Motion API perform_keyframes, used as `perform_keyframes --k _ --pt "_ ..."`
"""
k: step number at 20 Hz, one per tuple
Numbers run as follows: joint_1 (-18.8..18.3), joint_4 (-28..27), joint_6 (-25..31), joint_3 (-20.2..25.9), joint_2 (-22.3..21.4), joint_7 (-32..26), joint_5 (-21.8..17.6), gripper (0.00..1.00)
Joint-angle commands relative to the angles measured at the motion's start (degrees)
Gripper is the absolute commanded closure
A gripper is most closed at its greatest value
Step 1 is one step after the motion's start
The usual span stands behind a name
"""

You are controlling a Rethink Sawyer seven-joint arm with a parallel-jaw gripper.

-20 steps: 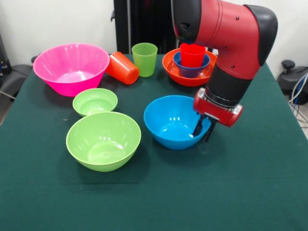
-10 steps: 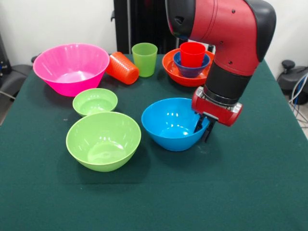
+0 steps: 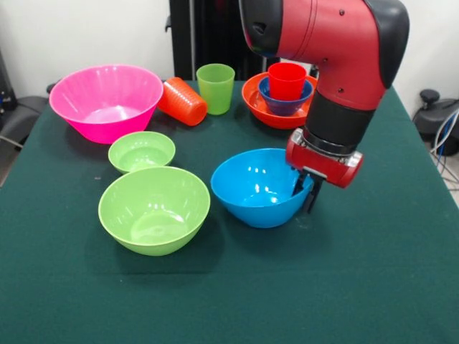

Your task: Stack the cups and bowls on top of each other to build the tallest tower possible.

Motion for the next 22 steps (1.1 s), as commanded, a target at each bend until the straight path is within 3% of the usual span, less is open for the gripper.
perform_keyframes --k 1,7,14,22 --pt "0.4 3.5 5.8 8.7 -4.9 -4.7 -2.3 1.00" --pt "-0.5 6.3 13.9 9.4 -12.0 -5.9 -0.7 1.00" --pt "-1.7 7.7 22.2 10.4 -17.2 -4.6 1.5 1.00" --pt "-7.7 14.4 24.0 17.1 -20.9 -4.0 9.2 1.00"
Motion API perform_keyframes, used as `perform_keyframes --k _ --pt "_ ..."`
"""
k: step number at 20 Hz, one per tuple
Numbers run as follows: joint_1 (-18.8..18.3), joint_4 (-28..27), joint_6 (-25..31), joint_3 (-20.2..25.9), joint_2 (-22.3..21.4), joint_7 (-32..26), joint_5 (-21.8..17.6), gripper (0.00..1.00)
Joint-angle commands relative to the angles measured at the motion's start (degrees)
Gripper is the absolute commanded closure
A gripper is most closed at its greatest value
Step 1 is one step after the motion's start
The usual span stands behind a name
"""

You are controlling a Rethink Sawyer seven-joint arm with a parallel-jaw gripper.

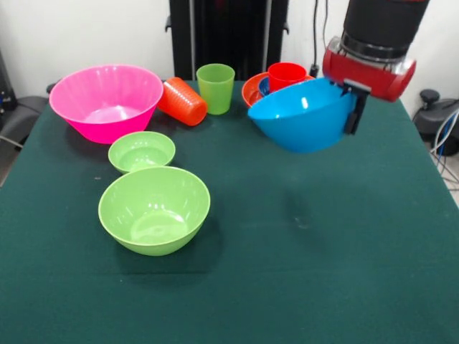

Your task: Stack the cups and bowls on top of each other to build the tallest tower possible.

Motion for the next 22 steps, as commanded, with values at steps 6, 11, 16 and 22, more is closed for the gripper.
perform_keyframes --k 6,11,16,22 --pt "-9.4 12.9 3.5 16.3 -3.8 -4.0 10.7 1.00" --pt "-16.6 20.6 -1.8 25.7 -3.3 -7.1 18.4 1.00" --pt "-25.1 30.1 -5.5 37.3 -0.7 -9.0 28.1 1.00" --pt "-34.4 36.8 -4.7 47.5 4.0 -10.0 34.1 1.00"
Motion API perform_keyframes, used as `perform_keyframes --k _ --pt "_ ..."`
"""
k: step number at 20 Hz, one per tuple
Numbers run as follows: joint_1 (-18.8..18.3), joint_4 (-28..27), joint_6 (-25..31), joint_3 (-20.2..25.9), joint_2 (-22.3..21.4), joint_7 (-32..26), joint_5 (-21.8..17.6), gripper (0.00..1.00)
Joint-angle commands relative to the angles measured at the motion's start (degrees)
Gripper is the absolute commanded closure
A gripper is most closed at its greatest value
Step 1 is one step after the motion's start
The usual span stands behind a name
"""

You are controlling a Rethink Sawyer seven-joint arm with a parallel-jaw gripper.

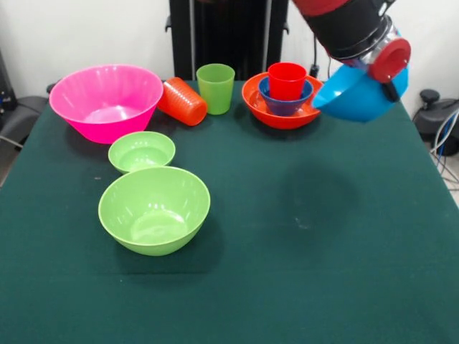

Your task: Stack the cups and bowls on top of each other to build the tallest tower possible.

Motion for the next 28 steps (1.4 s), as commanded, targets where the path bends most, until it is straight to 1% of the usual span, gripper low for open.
perform_keyframes --k 1,3,5,7,8,9,10,11,12,14,16,18,21,24,26,28 --pt "-8.9 14.1 -4.0 19.9 7.5 -10.2 7.6 1.00" --pt "-11.4 15.0 -3.8 22.1 9.3 -10.0 7.3 1.00" --pt "-13.3 15.3 -3.6 23.6 10.9 -9.3 6.2 1.00" --pt "-15.4 15.3 -3.6 25.1 13.5 -9.0 5.1 1.00" --pt "-16.3 14.2 -2.3 25.0 15.1 -9.0 4.6 1.00" --pt "-17.6 14.6 -2.7 25.8 16.7 -9.4 4.1 1.00" --pt "-18.3 13.0 -0.7 25.2 18.3 -9.6 3.6 1.00" --pt "-19.5 13.3 -0.1 25.7 19.5 -9.5 3.4 1.00" --pt "-19.9 10.9 3.3 24.6 20.5 -9.5 2.8 1.00" --pt "-21.2 8.7 7.3 24.2 22.1 -8.5 2.3 1.00" --pt "-22.5 7.7 9.8 24.4 23.2 -7.2 2.3 1.00" --pt "-24.2 8.6 9.1 25.4 24.8 -6.5 3.3 1.00" --pt "-26.5 10.6 5.5 27.2 28.0 -5.9 4.4 1.00" --pt "-28.9 13.2 2.5 29.7 30.6 -3.8 6.0 1.00" --pt "-29.9 13.4 -0.3 31.6 33.9 -3.8 6.6 1.00" --pt "-29.9 11.5 -4.4 32.6 37.8 -5.2 5.6 1.00"
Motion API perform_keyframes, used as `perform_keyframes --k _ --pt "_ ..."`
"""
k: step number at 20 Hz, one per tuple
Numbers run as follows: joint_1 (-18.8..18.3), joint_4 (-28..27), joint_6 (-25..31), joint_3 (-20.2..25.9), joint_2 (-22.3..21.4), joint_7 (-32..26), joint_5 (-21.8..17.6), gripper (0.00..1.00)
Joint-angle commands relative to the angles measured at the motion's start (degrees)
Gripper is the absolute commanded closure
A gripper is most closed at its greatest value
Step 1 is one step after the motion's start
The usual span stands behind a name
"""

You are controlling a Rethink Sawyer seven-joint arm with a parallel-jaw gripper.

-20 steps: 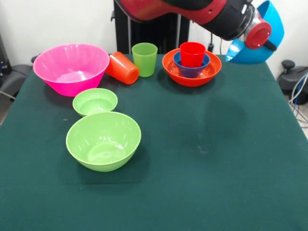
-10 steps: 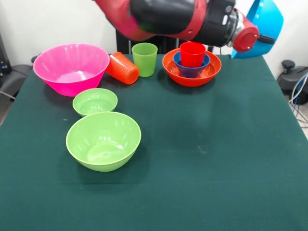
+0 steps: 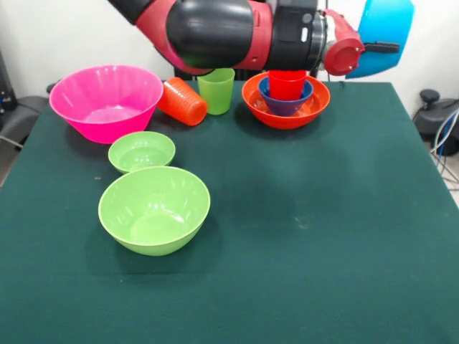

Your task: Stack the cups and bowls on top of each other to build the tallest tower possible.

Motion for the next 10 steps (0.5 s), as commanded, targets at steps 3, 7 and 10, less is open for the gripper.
perform_keyframes --k 3,7,10 --pt "-2.6 1.6 -14.8 10.0 15.4 -2.6 3.3 1.00" --pt "-6.7 3.8 -24.6 16.1 26.9 -0.8 2.9 1.00" --pt "-8.6 3.0 -28.2 19.0 34.9 0.6 1.5 1.00"
